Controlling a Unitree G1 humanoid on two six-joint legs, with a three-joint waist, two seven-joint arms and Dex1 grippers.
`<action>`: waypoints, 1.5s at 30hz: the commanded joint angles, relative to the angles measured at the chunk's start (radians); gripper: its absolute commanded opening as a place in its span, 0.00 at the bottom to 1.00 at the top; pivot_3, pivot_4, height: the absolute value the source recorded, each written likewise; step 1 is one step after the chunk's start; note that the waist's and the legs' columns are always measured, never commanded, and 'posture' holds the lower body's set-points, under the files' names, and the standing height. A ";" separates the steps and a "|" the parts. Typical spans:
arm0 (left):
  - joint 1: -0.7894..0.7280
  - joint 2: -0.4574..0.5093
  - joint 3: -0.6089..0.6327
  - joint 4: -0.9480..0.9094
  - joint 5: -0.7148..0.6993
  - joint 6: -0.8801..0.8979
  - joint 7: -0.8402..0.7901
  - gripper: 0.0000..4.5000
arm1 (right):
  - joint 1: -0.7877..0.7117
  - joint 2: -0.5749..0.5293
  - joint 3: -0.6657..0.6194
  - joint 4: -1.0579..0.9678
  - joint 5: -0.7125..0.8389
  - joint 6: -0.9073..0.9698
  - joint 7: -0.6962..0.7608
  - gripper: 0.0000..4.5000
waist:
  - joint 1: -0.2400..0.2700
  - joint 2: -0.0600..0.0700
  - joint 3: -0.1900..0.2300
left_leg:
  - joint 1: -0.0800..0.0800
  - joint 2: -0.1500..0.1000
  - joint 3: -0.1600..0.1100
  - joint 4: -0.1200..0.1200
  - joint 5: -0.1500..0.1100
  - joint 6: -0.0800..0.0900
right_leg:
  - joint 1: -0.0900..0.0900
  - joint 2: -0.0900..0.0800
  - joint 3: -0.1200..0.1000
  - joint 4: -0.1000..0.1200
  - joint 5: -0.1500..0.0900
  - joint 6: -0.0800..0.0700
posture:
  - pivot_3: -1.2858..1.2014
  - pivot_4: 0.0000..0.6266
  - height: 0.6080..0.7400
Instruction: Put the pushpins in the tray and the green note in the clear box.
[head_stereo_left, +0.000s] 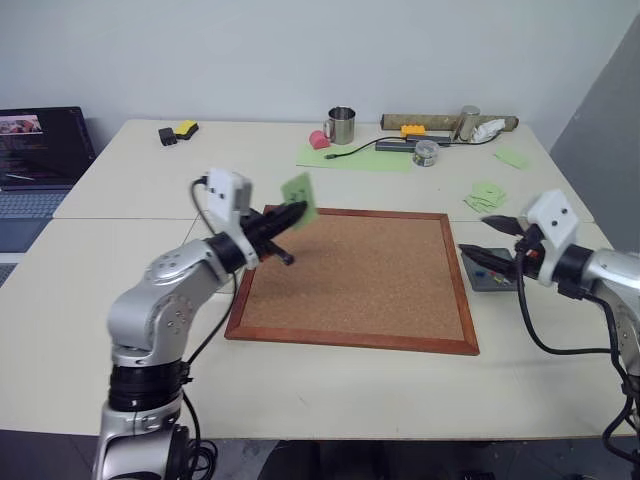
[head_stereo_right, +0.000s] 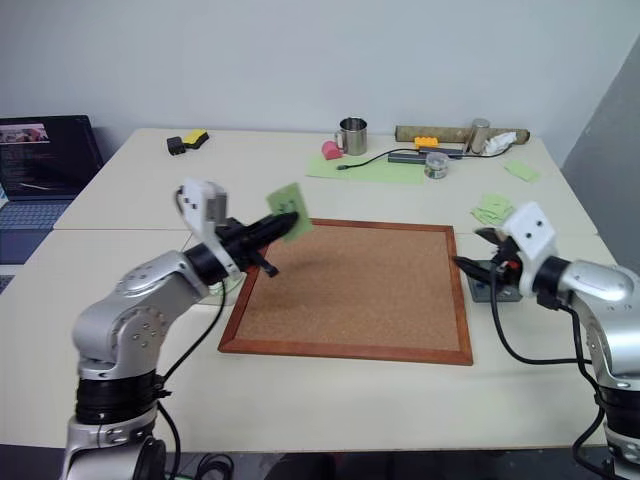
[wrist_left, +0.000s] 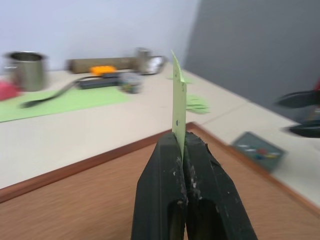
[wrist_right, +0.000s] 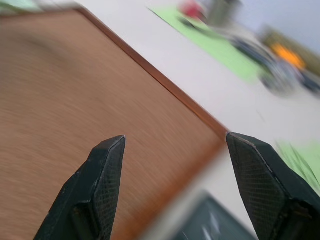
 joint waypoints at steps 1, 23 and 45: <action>0.008 0.055 0.082 0.061 0.112 -0.082 0.094 0.00 | -0.139 0.013 0.055 -0.098 0.139 0.079 0.062 0.74 | 0.004 -0.001 0.001 | 0.000 0.000 -0.001 0.000 0.000 0.000 | 0.000 0.000 0.000 0.000 0.000 0.000 | 0.52 0.24 1.00; -0.006 0.057 0.034 0.230 0.275 -0.120 0.163 0.14 | -0.205 0.002 0.134 -0.097 0.172 0.099 0.091 0.74 | 0.029 -0.004 0.002 | -0.005 0.000 -0.002 0.001 0.000 0.000 | -0.003 -0.002 -0.003 -0.002 0.001 0.000 | 0.52 0.24 1.00; 0.045 0.143 0.081 0.053 0.233 -0.078 0.058 0.70 | -0.208 -0.010 0.117 -0.071 0.156 0.087 0.078 0.74 | 0.029 -0.004 0.002 | -0.006 0.000 -0.002 0.001 0.000 0.000 | -0.003 -0.002 -0.003 -0.002 0.001 0.000 | 0.52 0.24 1.00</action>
